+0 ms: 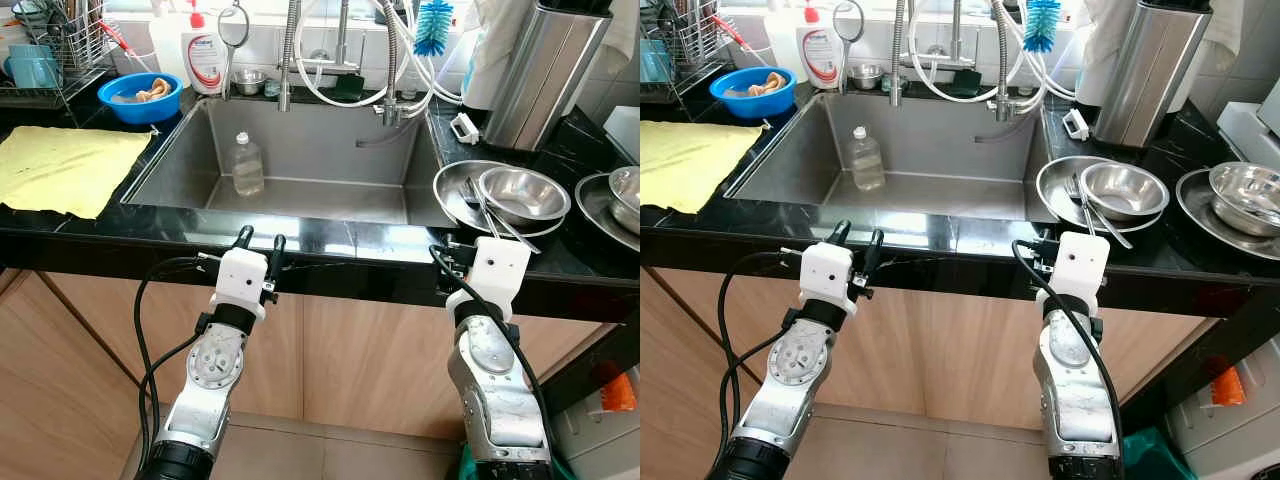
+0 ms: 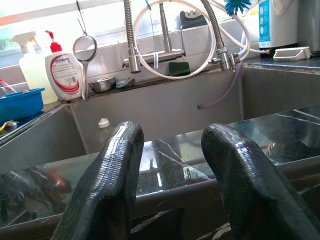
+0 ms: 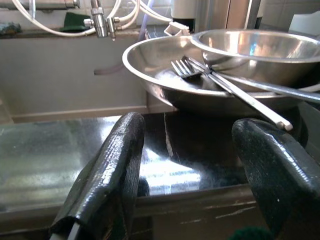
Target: Kitchen organization
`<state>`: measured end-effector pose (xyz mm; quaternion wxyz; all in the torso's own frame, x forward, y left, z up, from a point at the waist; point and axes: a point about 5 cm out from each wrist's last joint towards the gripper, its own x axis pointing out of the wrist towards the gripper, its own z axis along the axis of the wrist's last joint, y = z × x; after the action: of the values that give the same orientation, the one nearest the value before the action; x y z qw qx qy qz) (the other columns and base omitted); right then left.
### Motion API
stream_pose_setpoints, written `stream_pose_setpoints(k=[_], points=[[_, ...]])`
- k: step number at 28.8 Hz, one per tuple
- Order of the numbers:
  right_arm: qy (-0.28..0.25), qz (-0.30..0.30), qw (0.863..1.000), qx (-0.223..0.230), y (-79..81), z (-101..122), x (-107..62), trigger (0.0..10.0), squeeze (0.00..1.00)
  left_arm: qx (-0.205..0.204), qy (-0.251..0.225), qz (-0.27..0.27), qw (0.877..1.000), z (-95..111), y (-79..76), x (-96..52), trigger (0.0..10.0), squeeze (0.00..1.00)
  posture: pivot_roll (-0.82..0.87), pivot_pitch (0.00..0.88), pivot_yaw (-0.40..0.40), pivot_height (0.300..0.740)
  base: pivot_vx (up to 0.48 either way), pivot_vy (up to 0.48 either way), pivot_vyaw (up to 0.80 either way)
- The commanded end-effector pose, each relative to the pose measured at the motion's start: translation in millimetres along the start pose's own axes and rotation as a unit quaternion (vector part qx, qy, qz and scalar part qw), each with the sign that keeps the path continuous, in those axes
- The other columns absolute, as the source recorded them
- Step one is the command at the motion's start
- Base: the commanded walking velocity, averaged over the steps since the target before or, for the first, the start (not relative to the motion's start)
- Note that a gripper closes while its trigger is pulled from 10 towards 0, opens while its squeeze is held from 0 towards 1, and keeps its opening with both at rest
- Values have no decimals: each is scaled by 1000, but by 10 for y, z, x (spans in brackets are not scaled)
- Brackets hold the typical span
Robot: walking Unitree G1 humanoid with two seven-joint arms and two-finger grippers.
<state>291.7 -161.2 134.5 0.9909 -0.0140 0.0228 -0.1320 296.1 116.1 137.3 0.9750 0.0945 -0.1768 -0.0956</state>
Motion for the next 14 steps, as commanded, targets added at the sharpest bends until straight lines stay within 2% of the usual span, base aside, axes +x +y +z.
stream_pose_setpoints(k=[1, 9, 14], points=[[3, -2, 1000, -3, -5, -2, -9, 10000, 0, 1, 4, -4, 1000, -26, -23, -8, 10000, 0, -143, 0, -41, 706, 0, 0, 0], [16, 2, 1000, -9, 13, -45, -17, 10000, 0, 2, 5, -5, 1000, -29, -28, -10, 10000, 0, -143, 0, -40, 706, 0, 0, 0], [4, -4, 1000, -4, 2, -3, -13, 10000, 0, 2, 5, -6, 1000, -32, -28, -12, 10000, 0, -143, 0, -39, 706, 0, 0, 0]])
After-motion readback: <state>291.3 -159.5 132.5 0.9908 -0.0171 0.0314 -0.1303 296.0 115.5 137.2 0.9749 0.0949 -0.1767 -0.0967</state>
